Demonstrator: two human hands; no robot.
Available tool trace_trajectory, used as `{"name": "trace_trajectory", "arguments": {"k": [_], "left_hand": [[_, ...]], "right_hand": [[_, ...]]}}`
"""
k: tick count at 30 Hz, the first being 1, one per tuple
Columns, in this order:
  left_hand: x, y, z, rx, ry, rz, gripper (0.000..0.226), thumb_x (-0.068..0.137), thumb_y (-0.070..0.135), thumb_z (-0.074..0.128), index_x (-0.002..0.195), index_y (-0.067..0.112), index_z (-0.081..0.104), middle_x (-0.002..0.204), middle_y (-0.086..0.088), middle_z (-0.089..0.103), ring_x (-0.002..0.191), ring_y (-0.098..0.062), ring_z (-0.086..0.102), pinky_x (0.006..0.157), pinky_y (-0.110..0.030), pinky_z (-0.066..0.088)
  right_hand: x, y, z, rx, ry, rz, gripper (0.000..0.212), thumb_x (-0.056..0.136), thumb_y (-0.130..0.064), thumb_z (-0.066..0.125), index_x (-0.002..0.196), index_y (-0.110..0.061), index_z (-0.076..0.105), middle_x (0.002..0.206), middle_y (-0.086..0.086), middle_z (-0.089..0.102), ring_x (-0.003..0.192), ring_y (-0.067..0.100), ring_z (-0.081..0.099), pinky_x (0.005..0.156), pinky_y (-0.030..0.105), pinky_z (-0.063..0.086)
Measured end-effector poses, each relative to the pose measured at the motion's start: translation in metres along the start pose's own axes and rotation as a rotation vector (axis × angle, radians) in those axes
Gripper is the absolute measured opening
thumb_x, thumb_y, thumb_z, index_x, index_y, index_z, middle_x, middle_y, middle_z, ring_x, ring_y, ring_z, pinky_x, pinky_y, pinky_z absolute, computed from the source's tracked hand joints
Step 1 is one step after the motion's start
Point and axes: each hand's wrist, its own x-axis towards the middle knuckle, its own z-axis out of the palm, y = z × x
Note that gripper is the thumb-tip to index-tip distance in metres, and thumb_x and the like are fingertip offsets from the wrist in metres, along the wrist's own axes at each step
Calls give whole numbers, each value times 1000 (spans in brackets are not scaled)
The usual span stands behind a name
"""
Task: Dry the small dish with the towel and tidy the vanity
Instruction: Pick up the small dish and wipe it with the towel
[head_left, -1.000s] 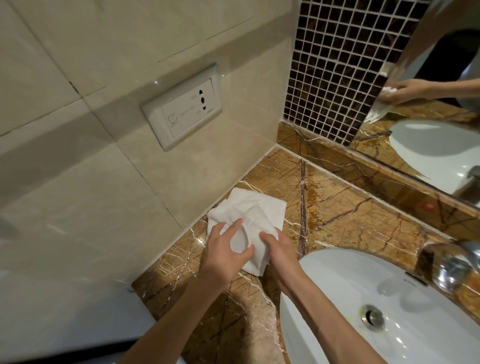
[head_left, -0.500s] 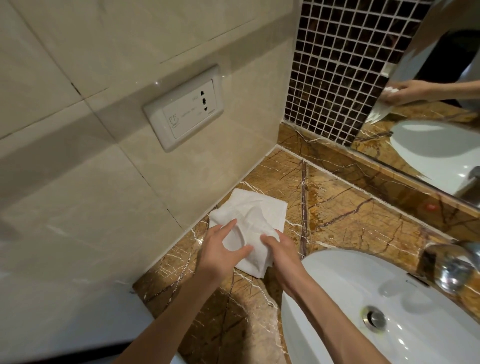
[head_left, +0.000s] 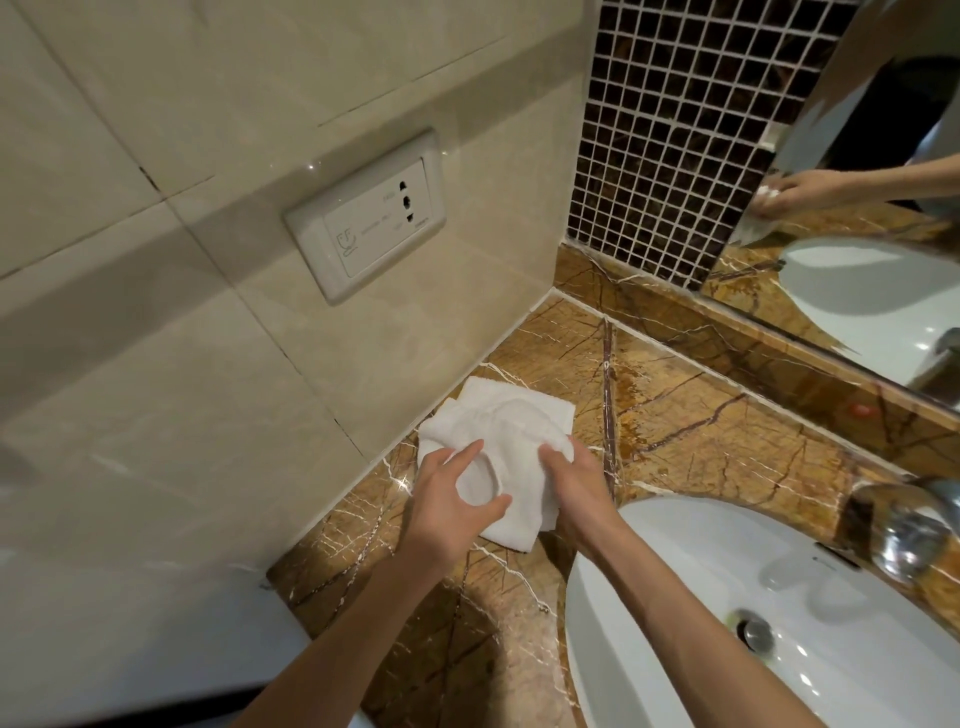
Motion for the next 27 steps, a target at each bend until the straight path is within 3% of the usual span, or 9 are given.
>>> {"name": "trace_trajectory", "arguments": {"k": [4,8,10,12,16,18,21,25,27], "left_hand": [[-1,0,3,97,8,11,76,70,41,78,137,39,43,141,5,35,131,-15,38,109,-39,37],[-6,-3,8,109,6,13,77,69,42,77,137,43,42,143,8,32,133,-14,35,111,-40,35],[-6,-4,8,122,2,17,77,70,43,77,137,45,39,144,10,29,134,-13,33,112,-39,34],[-4,-2,6,165,-2,40,80,71,44,76,140,45,35,145,11,27,134,-13,32,111,-38,35],[2,9,7,283,-19,109,91,72,43,75,145,41,22,147,8,28,134,-17,30,108,-38,34],[5,16,11,330,-41,156,96,71,41,75,147,37,16,148,6,28,134,-18,29,107,-38,33],[6,32,22,395,-100,241,101,68,37,74,148,33,13,148,3,29,133,-19,27,106,-39,33],[-7,55,46,446,-190,447,95,68,35,70,147,31,18,147,2,32,131,-19,25,105,-36,33],[-17,69,61,471,-237,564,92,69,36,70,147,28,21,149,1,31,134,-20,24,107,-35,31]], "right_hand": [[31,-17,-7,-197,38,-140,19,97,-10,51,114,-15,60,115,12,63,101,28,61,89,47,52],[58,-26,-1,-290,94,-229,22,93,-5,55,104,-23,61,111,3,62,90,12,59,72,29,52],[64,-22,-1,-467,87,-279,31,90,2,53,117,-15,60,119,4,61,104,18,58,85,36,53],[63,-16,-1,-708,65,-317,40,89,4,52,125,-10,56,128,9,57,121,25,50,105,44,43],[40,-9,0,-767,192,-415,39,92,-9,51,131,-11,51,135,8,51,127,24,43,110,42,31],[23,-11,-2,-633,170,-414,28,96,-18,49,122,-12,58,125,6,60,116,20,53,101,38,41],[-4,-14,-14,-426,-30,-262,17,95,-27,53,99,-19,67,90,-4,68,79,11,61,69,26,46],[-33,-11,-50,-433,-24,-194,20,82,-7,59,100,-7,66,86,10,68,76,27,63,65,38,50],[-49,-10,-74,-385,6,-154,19,75,-4,56,91,-7,65,76,8,66,67,24,62,57,37,49]]}}
